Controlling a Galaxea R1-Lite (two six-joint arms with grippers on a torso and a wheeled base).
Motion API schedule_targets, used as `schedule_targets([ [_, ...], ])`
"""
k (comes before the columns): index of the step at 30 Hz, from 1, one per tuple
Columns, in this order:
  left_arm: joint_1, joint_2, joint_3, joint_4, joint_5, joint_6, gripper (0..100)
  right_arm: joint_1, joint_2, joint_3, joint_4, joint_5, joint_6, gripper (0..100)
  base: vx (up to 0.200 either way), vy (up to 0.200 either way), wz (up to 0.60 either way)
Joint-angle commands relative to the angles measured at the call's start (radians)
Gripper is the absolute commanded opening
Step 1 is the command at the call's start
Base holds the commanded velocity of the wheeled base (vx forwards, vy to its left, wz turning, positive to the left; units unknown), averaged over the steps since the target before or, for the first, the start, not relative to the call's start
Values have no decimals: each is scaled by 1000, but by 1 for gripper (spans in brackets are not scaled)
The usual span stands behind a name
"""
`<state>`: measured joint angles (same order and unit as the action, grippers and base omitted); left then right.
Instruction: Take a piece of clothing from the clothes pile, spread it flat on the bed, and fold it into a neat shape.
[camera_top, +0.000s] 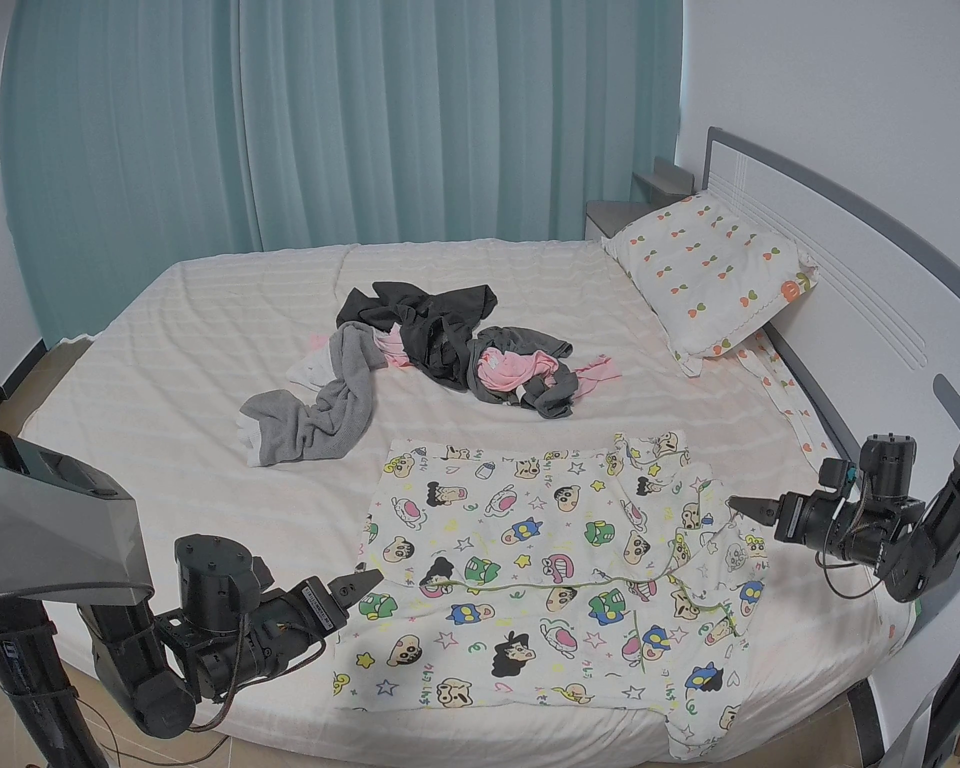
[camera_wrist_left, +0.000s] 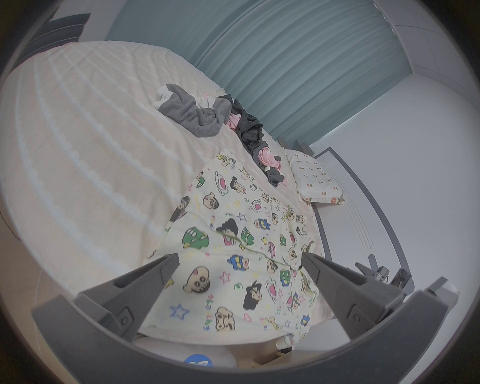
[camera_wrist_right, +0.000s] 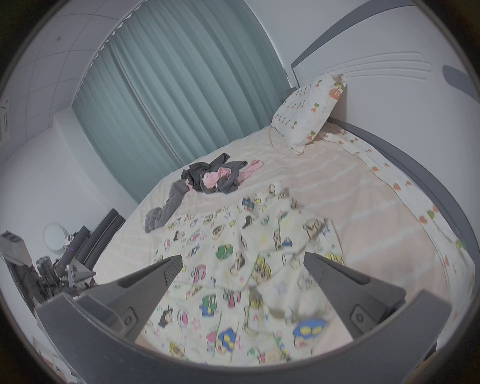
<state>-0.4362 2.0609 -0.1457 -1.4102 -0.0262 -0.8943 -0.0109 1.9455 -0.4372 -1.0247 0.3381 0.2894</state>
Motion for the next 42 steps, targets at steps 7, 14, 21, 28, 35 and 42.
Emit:
schedule_targets([
  [7, -10, 8, -5, -18, 3, -51, 100, 3, 110, -204, 149, -1, 57, 100, 57, 0, 0],
  [14, -16, 12, -2, -27, -6, -55, 100, 3, 150, -253, 152, -2, 62, 100, 0, 0, 0],
  [21, -24, 12, 0, -27, -24, -55, 100, 28, 193, -301, 152, -40, 62, 100, 0, 0, 0],
  [28, -26, 12, -3, -27, -18, -57, 100, 51, 239, -356, 164, -59, 62, 100, 0, 0, 0],
  [35, -32, 12, 0, -27, -24, -69, 100, 78, 271, -486, 291, -93, 90, 100, 0, 0, 0],
  [42, -32, 13, -2, -27, -21, -69, 100, 84, 345, -555, 301, -113, 94, 100, 0, -86, 0],
])
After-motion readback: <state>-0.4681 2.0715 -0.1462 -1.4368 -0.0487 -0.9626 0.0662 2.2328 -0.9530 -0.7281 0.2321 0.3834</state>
